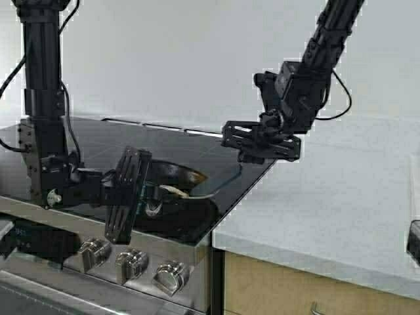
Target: Add oil to the pan and cook the shrimp and serve it
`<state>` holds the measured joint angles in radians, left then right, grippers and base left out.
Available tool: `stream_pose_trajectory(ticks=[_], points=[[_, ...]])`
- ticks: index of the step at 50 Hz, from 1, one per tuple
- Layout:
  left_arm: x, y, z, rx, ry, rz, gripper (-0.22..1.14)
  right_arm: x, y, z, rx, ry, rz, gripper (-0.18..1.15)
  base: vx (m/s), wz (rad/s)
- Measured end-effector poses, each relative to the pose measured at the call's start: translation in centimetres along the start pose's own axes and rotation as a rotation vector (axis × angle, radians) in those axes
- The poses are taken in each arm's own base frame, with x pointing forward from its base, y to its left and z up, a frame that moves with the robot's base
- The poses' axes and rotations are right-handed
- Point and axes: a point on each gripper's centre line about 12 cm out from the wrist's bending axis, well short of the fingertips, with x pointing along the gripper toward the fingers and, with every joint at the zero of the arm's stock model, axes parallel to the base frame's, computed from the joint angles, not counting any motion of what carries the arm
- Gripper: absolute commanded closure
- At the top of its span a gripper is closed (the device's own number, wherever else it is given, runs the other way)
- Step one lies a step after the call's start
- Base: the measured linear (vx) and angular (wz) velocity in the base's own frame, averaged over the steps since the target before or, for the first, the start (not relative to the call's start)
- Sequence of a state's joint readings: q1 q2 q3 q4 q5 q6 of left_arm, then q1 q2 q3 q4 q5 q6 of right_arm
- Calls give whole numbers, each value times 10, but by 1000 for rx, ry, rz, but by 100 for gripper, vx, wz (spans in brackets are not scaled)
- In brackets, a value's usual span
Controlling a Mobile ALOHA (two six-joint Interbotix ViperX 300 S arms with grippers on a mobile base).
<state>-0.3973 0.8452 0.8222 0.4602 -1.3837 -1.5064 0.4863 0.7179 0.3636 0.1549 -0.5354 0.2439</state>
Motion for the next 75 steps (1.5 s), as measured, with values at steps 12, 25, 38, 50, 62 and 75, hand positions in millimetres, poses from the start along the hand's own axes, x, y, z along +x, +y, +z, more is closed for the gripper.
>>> stream_pose_trajectory(ticks=[12, 25, 38, 50, 62, 75], points=[[-1, 0, 0, -1, -3, 3, 89, 3, -6, 13, -28, 1, 4, 89, 0, 0], [-1, 0, 0, -1, 2, 3, 89, 8, -6, 8, -60, 38, 11, 89, 0, 0], [1, 2, -2, 20, 22, 20, 89, 14, -9, -8, -61, 74, 4, 89, 0, 0], [1, 3, -1, 50, 36, 53, 89, 14, 5, -23, -67, 101, 26, 89, 0, 0], [3, 5, -2, 59, 57, 69, 89, 14, 17, -30, -26, 95, 36, 89, 0, 0], [3, 6, -4, 67, 83, 76, 89, 12, 28, -33, 21, 76, 42, 89, 0, 0]])
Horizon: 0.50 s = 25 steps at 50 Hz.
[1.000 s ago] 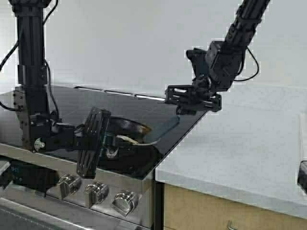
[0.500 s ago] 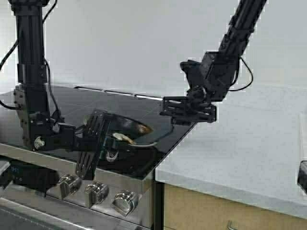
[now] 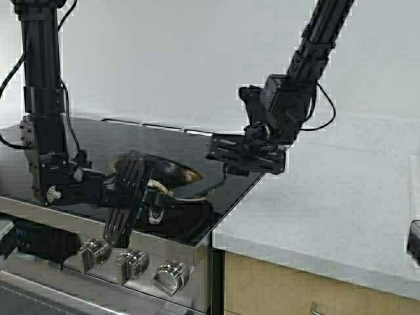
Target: Add oil to the pan and cook the shrimp and serve it
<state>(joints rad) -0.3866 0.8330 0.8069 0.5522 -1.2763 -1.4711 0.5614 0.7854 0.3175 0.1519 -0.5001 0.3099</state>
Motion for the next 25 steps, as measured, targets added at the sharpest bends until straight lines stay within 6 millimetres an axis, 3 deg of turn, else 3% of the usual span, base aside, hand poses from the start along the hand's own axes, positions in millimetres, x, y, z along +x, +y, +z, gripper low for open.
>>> stream_pose_trajectory(ticks=[13, 25], points=[[1, 1, -2, 8, 23, 11, 89, 1, 22, -2, 70, -47, 39, 89, 0, 0], [1, 2, -4, 13, 37, 18, 89, 6, 24, 1, 107, -69, 45, 89, 0, 0]])
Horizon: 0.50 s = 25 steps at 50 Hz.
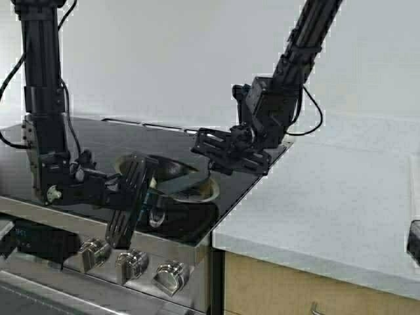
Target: Add oil to the pan and cook the shrimp and serve it
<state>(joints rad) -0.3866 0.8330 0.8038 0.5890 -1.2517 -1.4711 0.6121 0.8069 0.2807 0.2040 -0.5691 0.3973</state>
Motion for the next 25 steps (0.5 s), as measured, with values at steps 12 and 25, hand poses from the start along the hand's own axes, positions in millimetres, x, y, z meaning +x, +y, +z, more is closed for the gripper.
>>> stream_pose_trajectory(ticks=[12, 25], points=[[0, -1, 0, 4, 3, -3, 89, 1, 4, 3, 33, -33, 11, 89, 0, 0], [0, -4, 1, 9, 3, -6, 89, 11, 13, 9, 51, -67, 31, 89, 0, 0]])
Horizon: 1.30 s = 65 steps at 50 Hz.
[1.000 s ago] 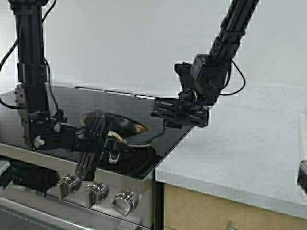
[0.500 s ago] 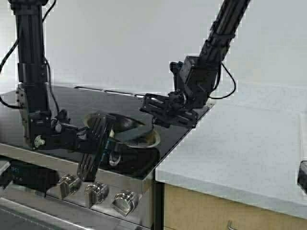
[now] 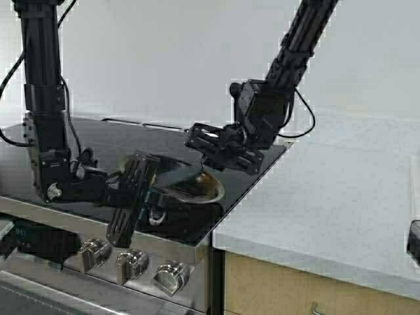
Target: Add oil to the pan and cook the shrimp and serve it
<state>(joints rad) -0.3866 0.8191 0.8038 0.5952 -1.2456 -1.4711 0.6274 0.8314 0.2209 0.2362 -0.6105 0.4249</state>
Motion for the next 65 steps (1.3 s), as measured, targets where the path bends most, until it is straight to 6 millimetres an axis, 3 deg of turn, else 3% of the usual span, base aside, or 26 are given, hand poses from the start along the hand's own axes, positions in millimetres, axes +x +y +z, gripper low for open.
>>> stream_pose_trajectory(ticks=[16, 24, 37, 65], points=[[0, 0, -1, 2, 5, 4, 89, 0, 4, 3, -14, -8, 7, 89, 0, 0], [0, 0, -1, 2, 6, 4, 89, -3, 11, 15, -18, -29, 19, 89, 0, 0], [0, 0, -1, 2, 6, 6, 89, -9, 2, 41, -25, -61, -3, 89, 0, 0], [1, -2, -1, 4, 5, -15, 89, -8, 21, 36, -55, -23, 21, 89, 0, 0]])
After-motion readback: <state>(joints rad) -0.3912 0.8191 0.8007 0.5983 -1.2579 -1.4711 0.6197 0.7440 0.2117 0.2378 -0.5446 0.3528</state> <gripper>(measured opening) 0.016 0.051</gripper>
